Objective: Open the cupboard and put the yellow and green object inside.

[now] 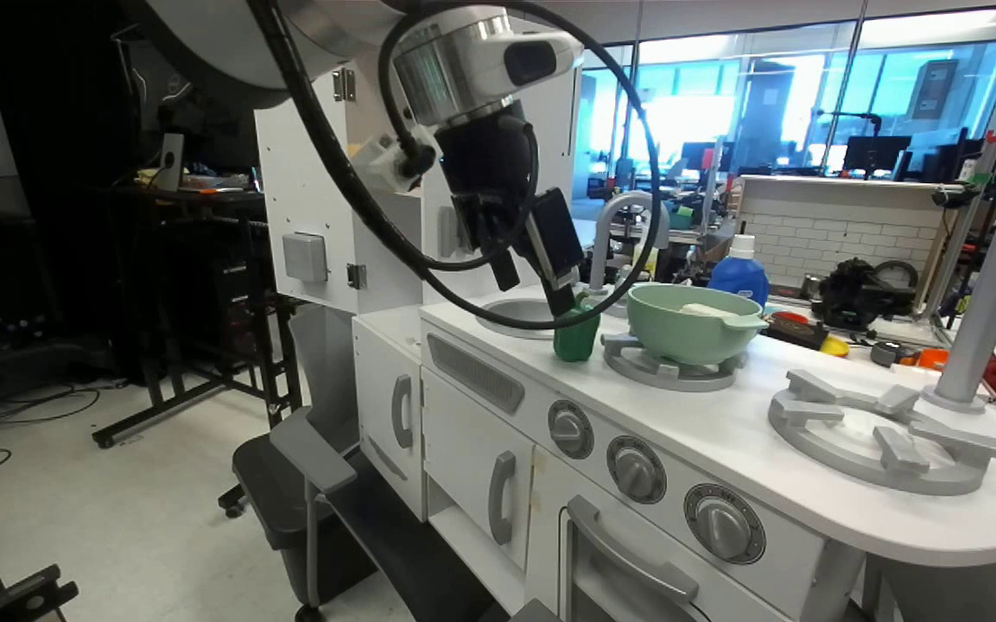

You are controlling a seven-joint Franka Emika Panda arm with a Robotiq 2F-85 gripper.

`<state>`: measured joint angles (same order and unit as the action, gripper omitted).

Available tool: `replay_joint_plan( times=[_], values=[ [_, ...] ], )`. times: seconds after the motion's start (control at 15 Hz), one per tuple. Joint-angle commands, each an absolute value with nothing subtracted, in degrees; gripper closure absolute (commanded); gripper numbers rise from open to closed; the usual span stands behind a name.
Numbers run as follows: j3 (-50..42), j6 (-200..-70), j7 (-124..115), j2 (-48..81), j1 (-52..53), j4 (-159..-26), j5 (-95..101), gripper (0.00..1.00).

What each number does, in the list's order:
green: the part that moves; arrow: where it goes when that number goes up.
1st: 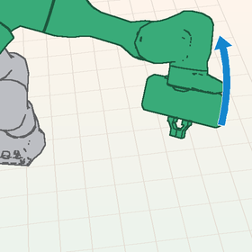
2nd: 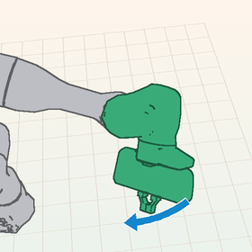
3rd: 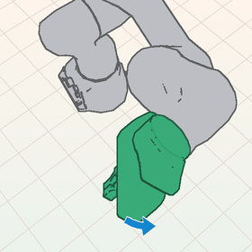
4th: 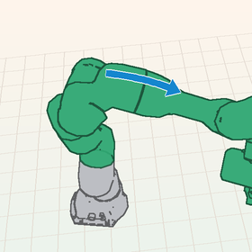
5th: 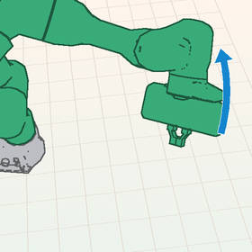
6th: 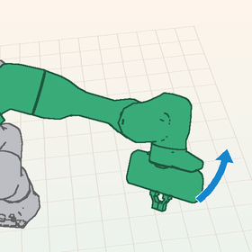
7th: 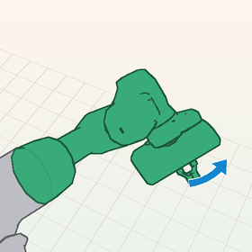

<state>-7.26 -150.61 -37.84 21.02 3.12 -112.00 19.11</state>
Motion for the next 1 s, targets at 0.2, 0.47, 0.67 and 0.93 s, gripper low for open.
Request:
replay_joint_plan(
  times=[0.2, 0.47, 0.67, 0.93],
  values=[
    [-11.7, -150.1, -38.6, 32.8, 6.8, -97.5, 18.6, 0.00],
    [-12.5, -148.9, -37.9, 37.5, 8.0, -91.3, 17.7, 0.00],
    [-12.3, -147.2, -37.1, 40.3, 8.7, -87.9, 17.1, 0.00],
    [-11.6, -141.0, -35.8, 41.5, 9.8, -86.2, 17.1, 0.00]
  ],
)
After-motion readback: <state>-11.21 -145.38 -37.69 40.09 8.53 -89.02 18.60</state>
